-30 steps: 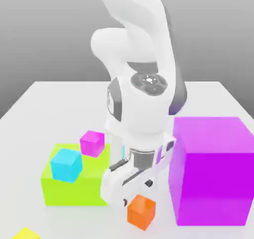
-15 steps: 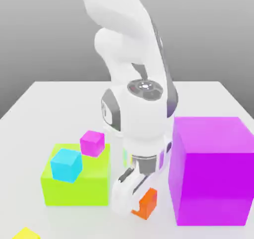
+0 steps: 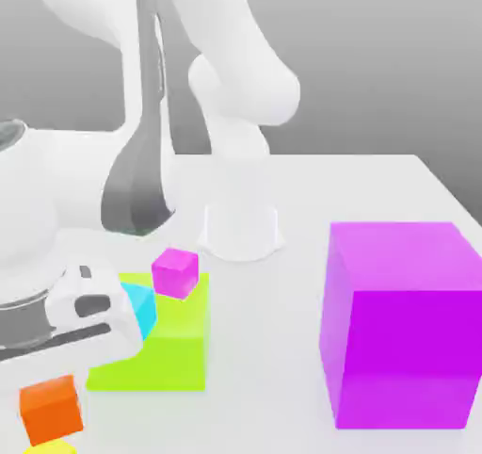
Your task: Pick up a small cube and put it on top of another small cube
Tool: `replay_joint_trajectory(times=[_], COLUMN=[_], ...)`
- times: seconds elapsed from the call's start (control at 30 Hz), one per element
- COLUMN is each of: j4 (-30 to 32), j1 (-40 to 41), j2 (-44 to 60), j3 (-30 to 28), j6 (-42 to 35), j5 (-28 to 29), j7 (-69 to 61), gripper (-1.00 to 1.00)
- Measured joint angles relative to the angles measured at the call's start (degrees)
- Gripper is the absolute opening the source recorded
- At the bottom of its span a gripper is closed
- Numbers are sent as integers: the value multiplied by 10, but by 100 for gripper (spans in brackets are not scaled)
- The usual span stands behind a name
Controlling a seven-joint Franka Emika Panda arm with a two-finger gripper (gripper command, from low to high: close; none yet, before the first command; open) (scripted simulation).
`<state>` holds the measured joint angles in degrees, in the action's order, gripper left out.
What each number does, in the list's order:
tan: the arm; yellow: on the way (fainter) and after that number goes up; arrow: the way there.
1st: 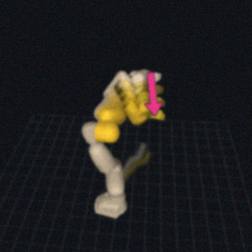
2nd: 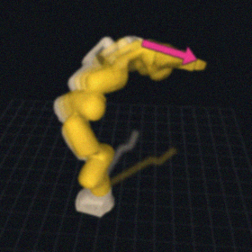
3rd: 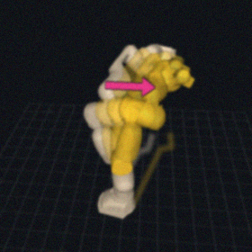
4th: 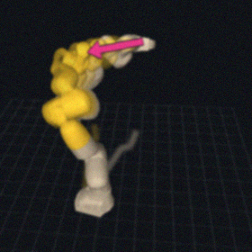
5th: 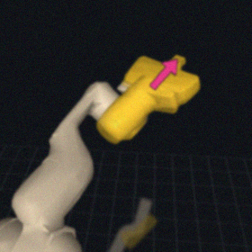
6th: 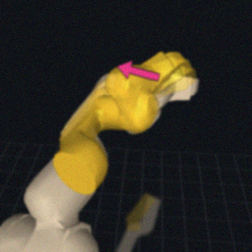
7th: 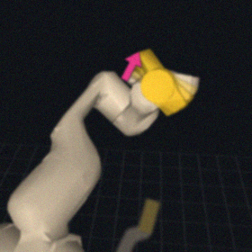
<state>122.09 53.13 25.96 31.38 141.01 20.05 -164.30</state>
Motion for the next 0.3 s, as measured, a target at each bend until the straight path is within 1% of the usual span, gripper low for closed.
replay_joint_trajectory(times=[0.3], j4=[-7], j1=[-17], j2=[46], j3=[-24], j6=[28], j5=[31], j7=[21], gripper=[-100])
